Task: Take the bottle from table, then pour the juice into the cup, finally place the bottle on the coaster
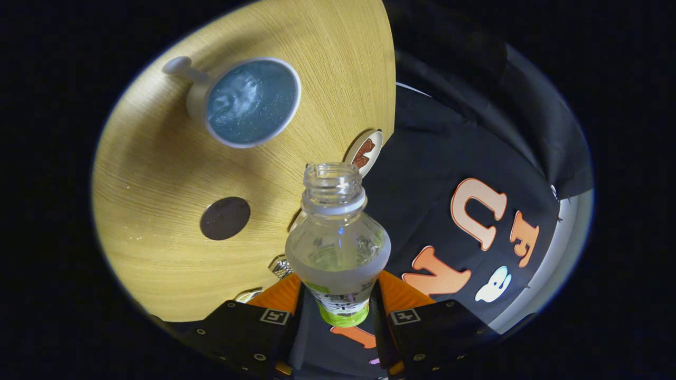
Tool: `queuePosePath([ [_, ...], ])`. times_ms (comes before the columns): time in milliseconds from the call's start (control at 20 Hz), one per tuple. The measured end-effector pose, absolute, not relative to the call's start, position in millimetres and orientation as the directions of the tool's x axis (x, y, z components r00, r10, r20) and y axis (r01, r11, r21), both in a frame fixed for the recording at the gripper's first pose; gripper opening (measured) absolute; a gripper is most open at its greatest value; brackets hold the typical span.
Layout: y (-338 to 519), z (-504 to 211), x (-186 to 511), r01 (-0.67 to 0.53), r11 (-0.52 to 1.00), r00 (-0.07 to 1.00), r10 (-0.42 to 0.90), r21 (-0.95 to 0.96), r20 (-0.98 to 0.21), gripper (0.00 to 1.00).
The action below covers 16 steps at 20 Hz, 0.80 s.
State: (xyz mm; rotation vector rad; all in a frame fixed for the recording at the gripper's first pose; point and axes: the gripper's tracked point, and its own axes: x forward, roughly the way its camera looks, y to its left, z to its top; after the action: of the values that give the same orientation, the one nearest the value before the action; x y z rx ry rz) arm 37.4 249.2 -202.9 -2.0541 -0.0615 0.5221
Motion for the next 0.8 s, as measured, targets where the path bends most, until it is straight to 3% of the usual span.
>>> queuePosePath([
  [400, 218.0, -221.4, 27.0, -0.391, -0.113, 0.908, 0.117, -0.913, -0.403, 0.54],
  [800, 199.9, -194.9, 21.6, -0.48, 0.334, 0.877, 0.155, -0.811, -0.455, 0.54],
])
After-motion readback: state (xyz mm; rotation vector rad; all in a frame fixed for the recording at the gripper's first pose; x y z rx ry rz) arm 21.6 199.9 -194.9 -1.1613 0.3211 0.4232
